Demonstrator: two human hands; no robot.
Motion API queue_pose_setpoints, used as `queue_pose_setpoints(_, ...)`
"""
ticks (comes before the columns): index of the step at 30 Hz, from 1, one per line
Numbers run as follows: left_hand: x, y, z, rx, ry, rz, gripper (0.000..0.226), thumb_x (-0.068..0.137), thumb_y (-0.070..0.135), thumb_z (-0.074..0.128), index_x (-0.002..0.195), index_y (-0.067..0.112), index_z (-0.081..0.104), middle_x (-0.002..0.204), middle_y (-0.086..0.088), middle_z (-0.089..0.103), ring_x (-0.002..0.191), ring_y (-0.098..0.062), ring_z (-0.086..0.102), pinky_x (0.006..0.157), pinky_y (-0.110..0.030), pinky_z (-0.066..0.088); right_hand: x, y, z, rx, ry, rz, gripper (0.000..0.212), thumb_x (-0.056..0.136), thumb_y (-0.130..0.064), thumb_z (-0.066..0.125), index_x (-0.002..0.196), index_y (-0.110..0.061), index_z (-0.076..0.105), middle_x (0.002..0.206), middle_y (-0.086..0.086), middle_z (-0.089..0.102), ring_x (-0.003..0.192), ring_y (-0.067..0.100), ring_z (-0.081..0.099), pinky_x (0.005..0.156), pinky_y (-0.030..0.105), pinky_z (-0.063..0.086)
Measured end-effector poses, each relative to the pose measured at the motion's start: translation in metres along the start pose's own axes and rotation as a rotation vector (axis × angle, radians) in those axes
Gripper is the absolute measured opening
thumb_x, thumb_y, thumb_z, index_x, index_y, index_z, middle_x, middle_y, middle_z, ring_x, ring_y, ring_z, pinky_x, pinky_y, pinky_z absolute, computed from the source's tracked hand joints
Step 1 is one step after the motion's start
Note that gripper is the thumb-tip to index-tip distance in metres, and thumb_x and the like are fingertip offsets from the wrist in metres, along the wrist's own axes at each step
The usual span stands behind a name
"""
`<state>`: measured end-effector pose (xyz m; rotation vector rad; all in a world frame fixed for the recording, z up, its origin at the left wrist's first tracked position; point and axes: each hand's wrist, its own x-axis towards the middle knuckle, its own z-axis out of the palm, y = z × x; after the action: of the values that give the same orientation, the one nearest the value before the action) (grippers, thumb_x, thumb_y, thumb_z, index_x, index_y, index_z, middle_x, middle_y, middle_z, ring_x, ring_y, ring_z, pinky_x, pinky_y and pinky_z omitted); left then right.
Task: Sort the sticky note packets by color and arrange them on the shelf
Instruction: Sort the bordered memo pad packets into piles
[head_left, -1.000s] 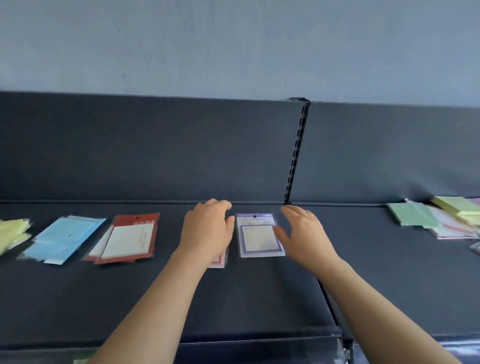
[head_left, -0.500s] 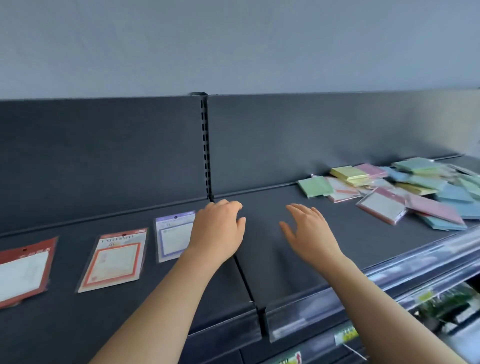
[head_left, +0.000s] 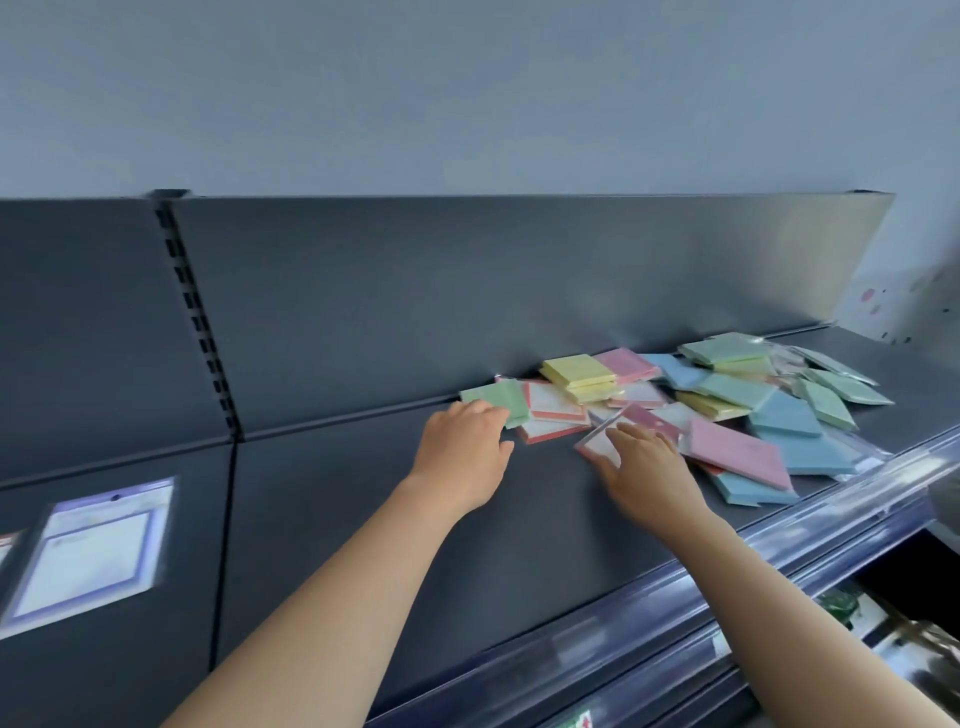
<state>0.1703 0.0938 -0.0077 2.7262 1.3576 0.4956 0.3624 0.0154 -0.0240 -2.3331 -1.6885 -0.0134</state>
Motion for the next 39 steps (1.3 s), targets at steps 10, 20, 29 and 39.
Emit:
queue_pose_setpoints(10, 0.052, 0.020, 0.048, 0.188, -0.192, 0.001, 0.041, 0.104, 0.034, 0.029, 0.144, 0.036, 0.035, 0.159, 0.003, 0.017, 0.145, -0.025, 0.013, 0.115, -0.048, 0.012, 0.006, 0.033, 0.018, 0.029, -0.014, -0.082, 0.033, 0.098, -0.030, 0.039, 0.120, -0.013, 0.056, 0.141, 0.006, 0.046, 0.133, 0.026, 0.037, 0.111, 0.034, 0.027)
queue_pose_setpoints(20, 0.016, 0.001, 0.033, 0.266, -0.191, -0.026, 0.041, 0.103, 0.043, 0.025, 0.143, 0.041, 0.034, 0.162, 0.007, 0.004, 0.149, -0.023, -0.006, 0.115, -0.060, -0.005, 0.038, 0.001, 0.014, 0.097, -0.057, -0.331, 0.037, 0.099, -0.017, 0.037, 0.133, -0.011, 0.049, 0.146, 0.007, 0.042, 0.136, 0.025, 0.035, 0.114, 0.033, 0.025)
queue_pose_setpoints(29, -0.029, -0.047, 0.017, 0.176, -0.137, -0.223, 0.036, 0.104, 0.036, 0.026, 0.126, 0.028, 0.053, 0.157, 0.013, 0.021, 0.144, -0.015, 0.017, 0.117, -0.051, 0.009, 0.022, -0.035, 0.019, 0.140, -0.074, -0.472, 0.029, 0.097, -0.020, 0.044, 0.116, -0.016, 0.066, 0.121, 0.004, 0.059, 0.113, 0.027, 0.051, 0.099, 0.033, 0.039)
queue_pose_setpoints(39, -0.020, -0.031, 0.009, -0.082, -0.033, -0.401, 0.028, 0.093, 0.037, 0.055, 0.085, 0.011, 0.060, 0.109, -0.009, 0.055, 0.099, -0.027, 0.051, 0.078, -0.034, 0.044, 0.035, -0.052, 0.020, 0.180, -0.194, -0.144, 0.067, 0.075, -0.063, 0.059, 0.125, -0.019, 0.052, 0.120, 0.007, 0.059, 0.111, 0.029, 0.053, 0.089, 0.038, 0.045)
